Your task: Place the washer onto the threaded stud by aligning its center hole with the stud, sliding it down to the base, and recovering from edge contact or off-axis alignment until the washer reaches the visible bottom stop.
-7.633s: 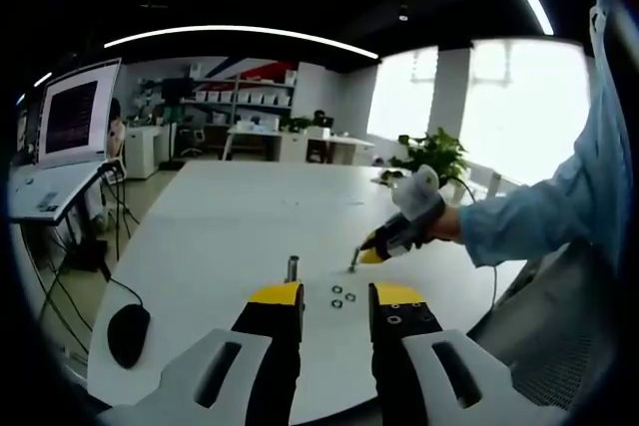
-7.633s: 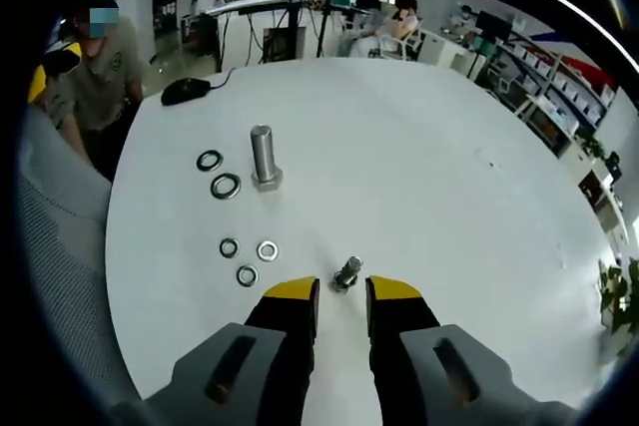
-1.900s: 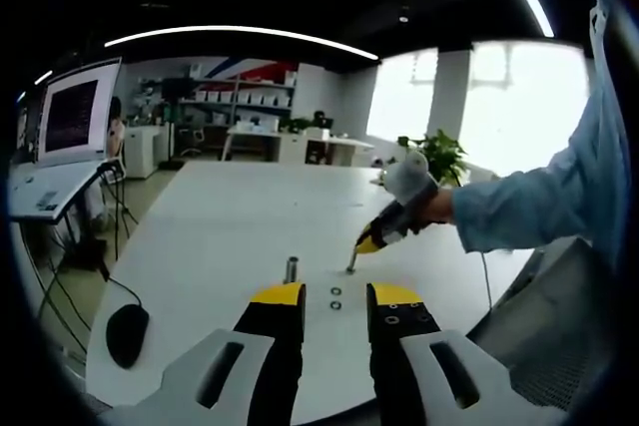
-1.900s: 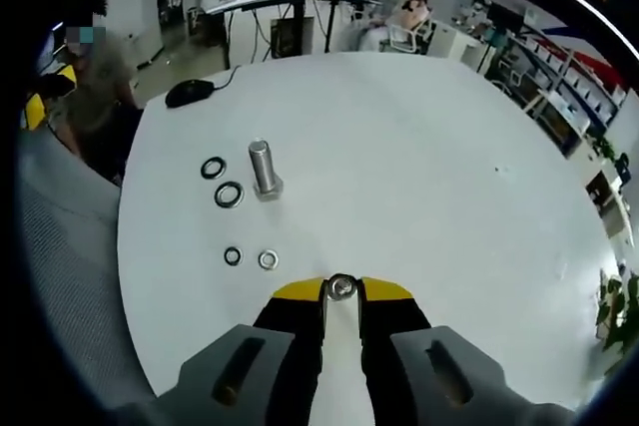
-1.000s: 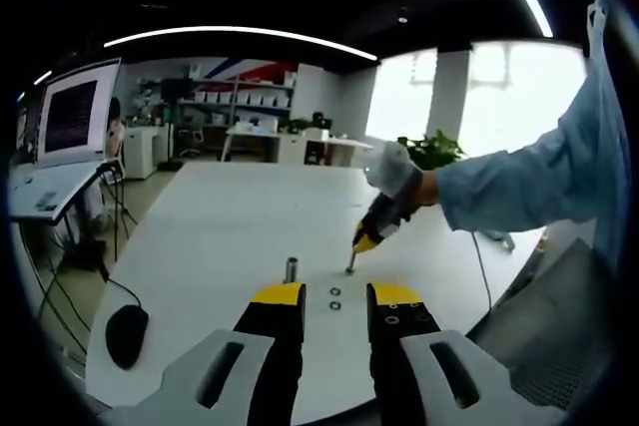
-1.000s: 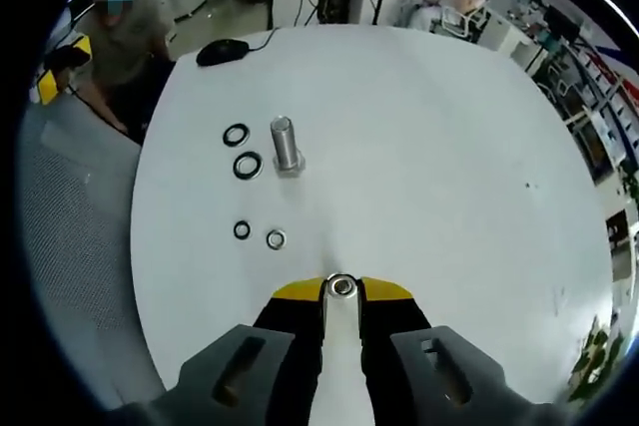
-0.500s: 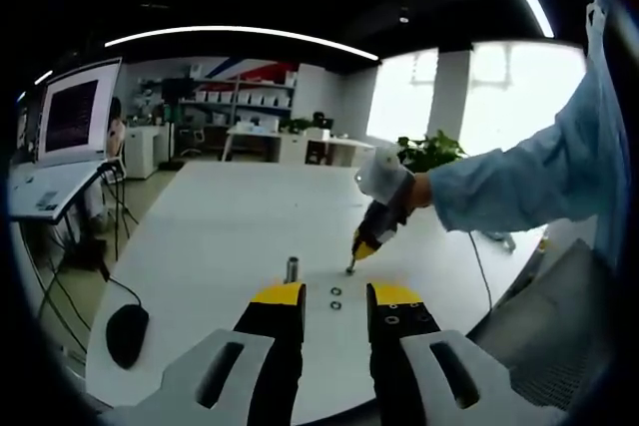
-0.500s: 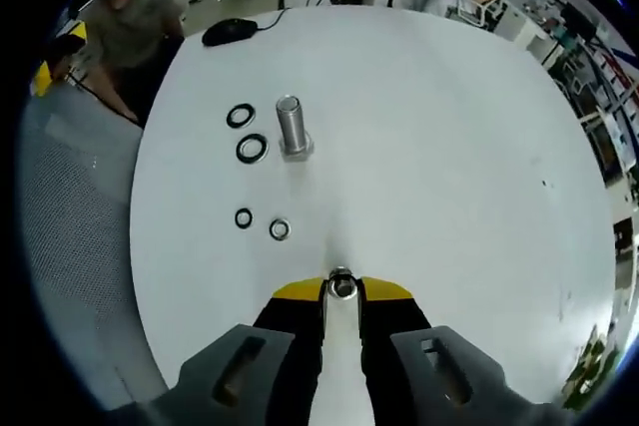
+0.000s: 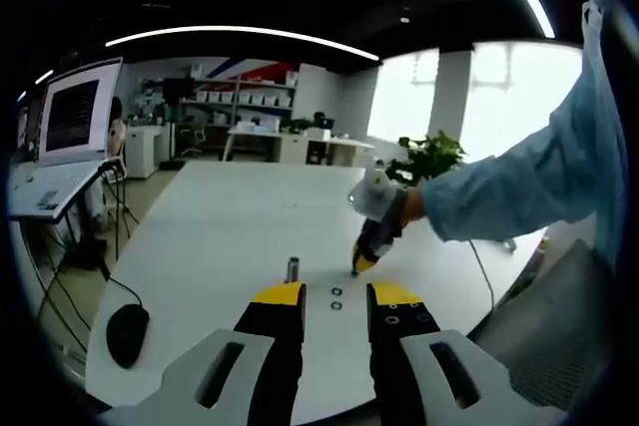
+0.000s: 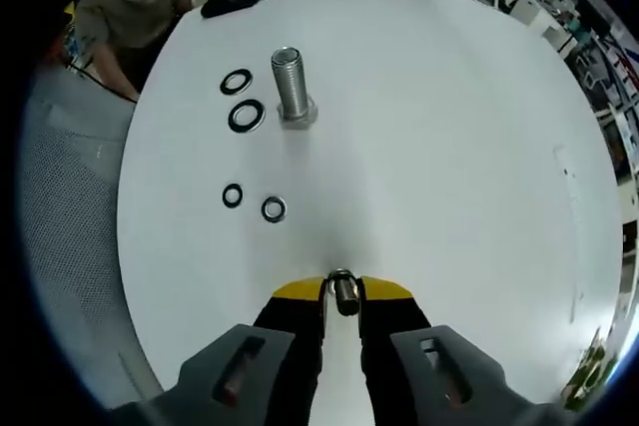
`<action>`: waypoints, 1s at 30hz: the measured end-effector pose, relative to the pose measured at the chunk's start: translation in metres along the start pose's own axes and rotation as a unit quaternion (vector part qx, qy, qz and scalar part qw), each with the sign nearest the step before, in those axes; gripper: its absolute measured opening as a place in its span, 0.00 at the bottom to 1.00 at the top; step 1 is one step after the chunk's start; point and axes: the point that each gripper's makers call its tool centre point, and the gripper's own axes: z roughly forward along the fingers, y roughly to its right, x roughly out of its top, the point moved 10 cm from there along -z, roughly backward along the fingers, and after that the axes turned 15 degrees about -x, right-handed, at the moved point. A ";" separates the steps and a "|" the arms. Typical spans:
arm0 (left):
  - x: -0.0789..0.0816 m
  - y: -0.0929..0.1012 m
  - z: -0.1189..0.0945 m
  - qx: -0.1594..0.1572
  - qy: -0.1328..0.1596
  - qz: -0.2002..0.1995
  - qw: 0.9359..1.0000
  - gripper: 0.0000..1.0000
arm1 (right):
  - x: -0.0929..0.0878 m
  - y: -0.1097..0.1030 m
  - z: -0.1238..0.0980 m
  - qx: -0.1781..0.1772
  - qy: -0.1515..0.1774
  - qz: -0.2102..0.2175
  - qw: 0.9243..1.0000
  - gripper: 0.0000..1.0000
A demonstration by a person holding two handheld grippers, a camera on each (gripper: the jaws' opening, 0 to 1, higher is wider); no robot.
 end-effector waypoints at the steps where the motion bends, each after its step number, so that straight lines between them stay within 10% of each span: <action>1: 0.000 0.000 0.000 0.000 0.000 0.000 1.000 0.22 | -0.002 -0.001 0.002 0.000 -0.002 0.000 1.000 0.14; 16: 0.000 0.000 0.000 -0.001 0.002 0.001 1.000 0.22 | -0.010 -0.005 0.005 0.014 0.039 0.080 0.996 0.28; 30: -0.001 0.003 -0.001 -0.007 -0.001 0.003 1.000 0.21 | -0.028 -0.004 -0.059 -0.057 0.100 0.139 0.984 0.34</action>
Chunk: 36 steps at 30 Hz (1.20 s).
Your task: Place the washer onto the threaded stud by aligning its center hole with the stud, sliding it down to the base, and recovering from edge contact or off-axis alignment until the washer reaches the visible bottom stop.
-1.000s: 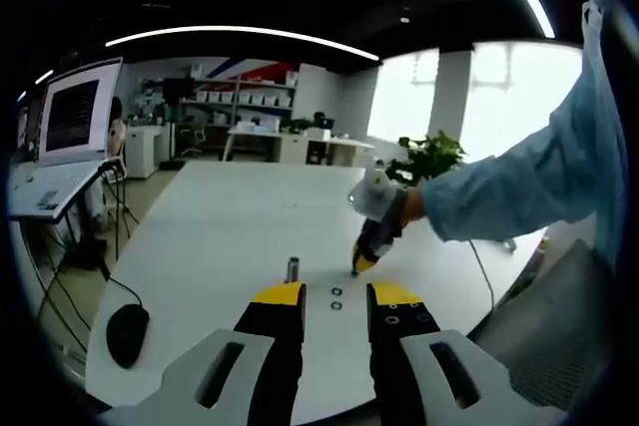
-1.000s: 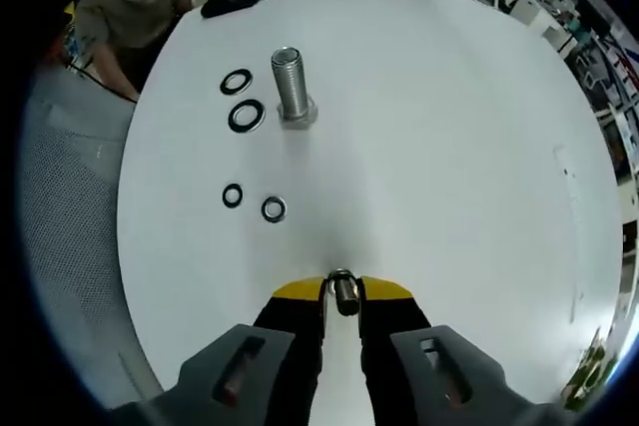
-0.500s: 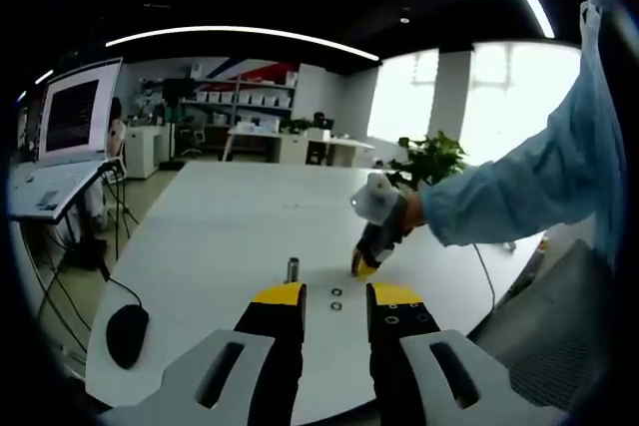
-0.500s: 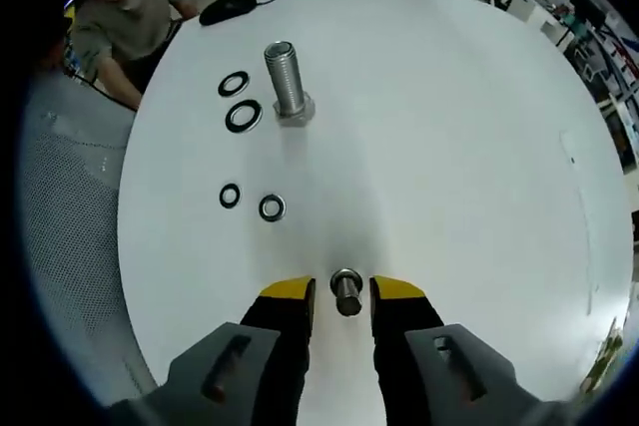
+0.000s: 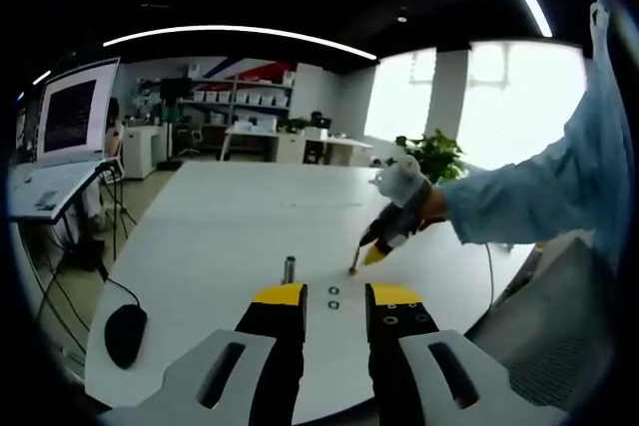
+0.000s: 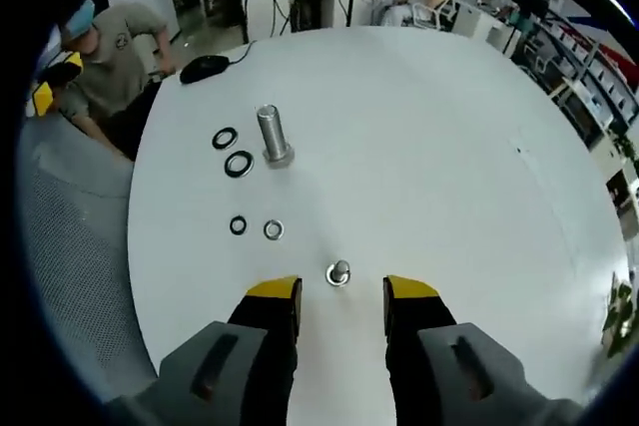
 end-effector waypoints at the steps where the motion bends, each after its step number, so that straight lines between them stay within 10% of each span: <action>1: 0.000 0.000 0.000 0.000 0.000 0.000 1.000 0.21 | -0.001 0.000 -0.002 -0.001 0.002 0.002 1.000 0.34; 21: -0.004 0.003 -0.002 -0.017 -0.011 0.008 1.000 0.21 | -0.062 -0.068 -0.145 0.027 0.076 0.081 0.993 0.33; 36: -0.012 0.002 -0.007 -0.018 -0.034 -0.004 0.999 0.24 | -0.136 -0.102 -0.228 -0.100 0.091 0.221 0.966 0.34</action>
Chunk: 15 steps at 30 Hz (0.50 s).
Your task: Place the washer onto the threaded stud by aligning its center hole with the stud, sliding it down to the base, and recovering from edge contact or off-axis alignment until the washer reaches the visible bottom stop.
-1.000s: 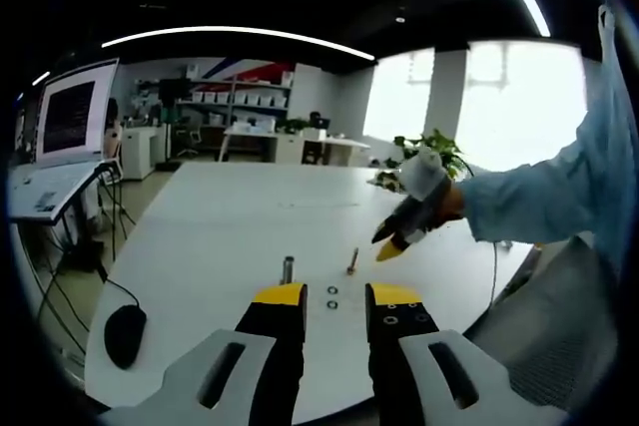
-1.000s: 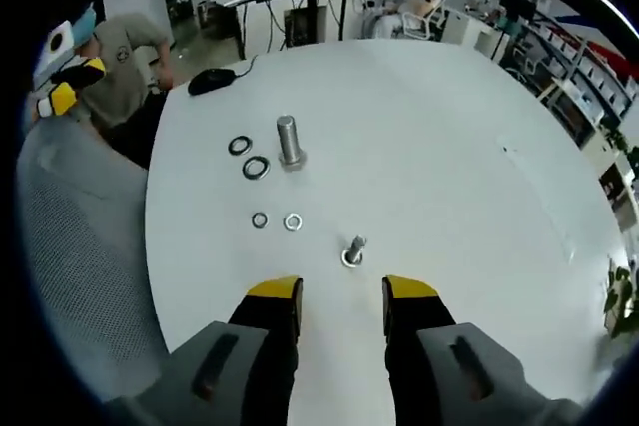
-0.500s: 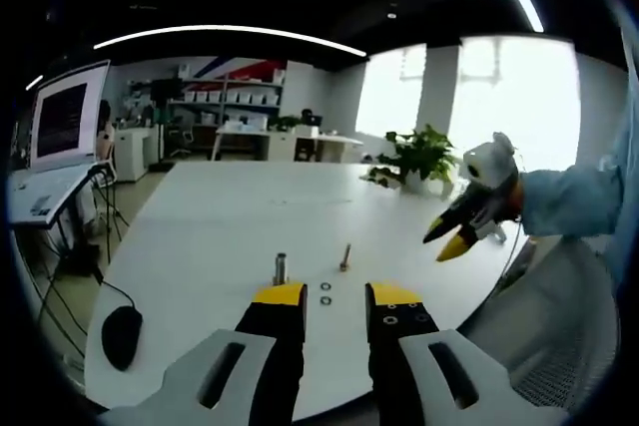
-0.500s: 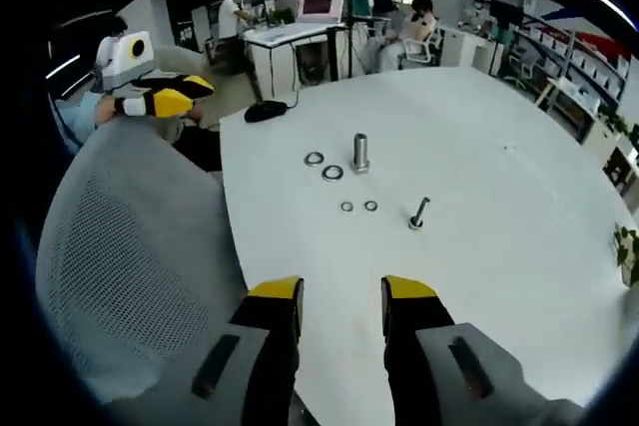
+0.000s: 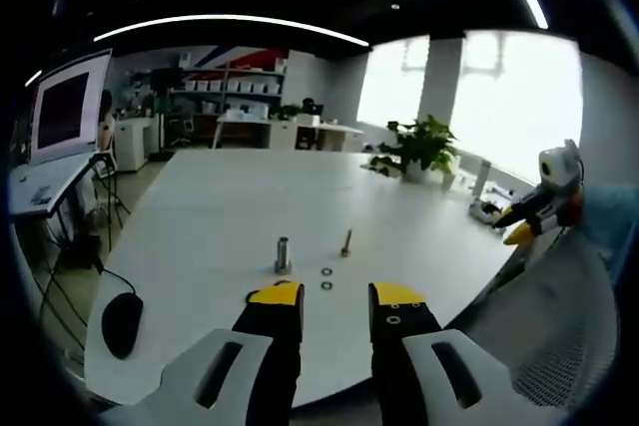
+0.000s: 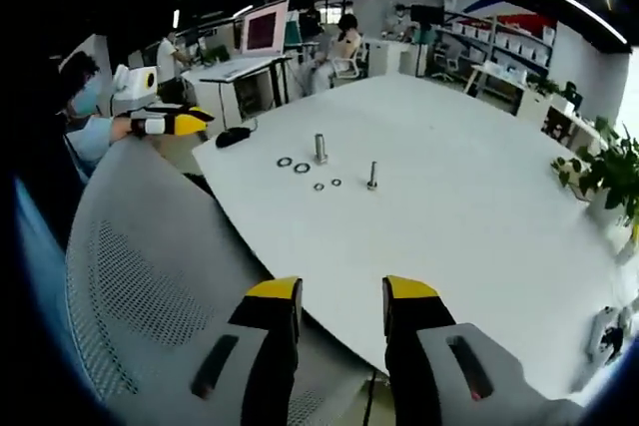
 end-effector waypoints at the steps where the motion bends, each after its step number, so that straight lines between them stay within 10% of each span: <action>1: -0.001 0.001 0.000 -0.003 -0.006 0.002 1.000 0.24 | -0.003 -0.001 -0.004 -0.003 0.001 0.002 1.000 0.34; 15: 0.000 -0.001 0.002 -0.002 -0.012 -0.003 1.000 0.24 | -0.005 -0.030 0.001 -0.027 0.032 0.057 0.998 0.31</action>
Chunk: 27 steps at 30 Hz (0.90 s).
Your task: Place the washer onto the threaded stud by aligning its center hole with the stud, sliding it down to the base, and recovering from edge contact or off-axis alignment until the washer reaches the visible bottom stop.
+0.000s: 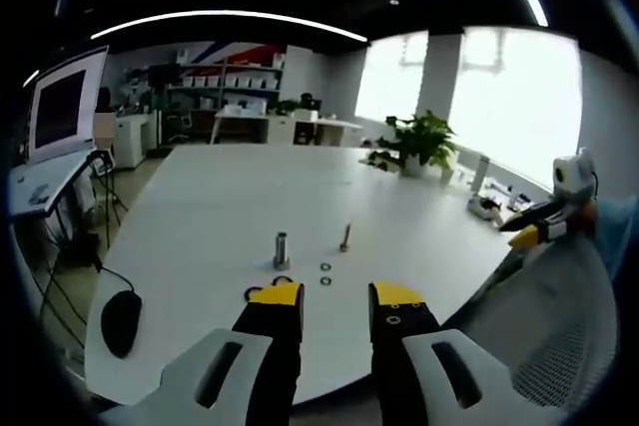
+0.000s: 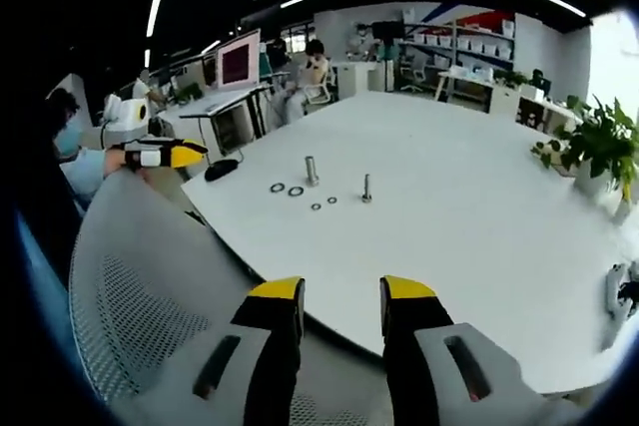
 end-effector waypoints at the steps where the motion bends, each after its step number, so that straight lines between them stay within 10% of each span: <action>1: 0.000 0.000 0.000 0.000 -0.001 0.000 1.000 0.24 | 0.001 -0.001 0.000 0.001 0.004 0.010 1.000 0.27; 27: -0.001 0.000 0.014 -0.013 -0.052 -0.010 0.998 0.19 | -0.003 0.020 0.019 -0.049 -0.004 0.009 0.999 0.24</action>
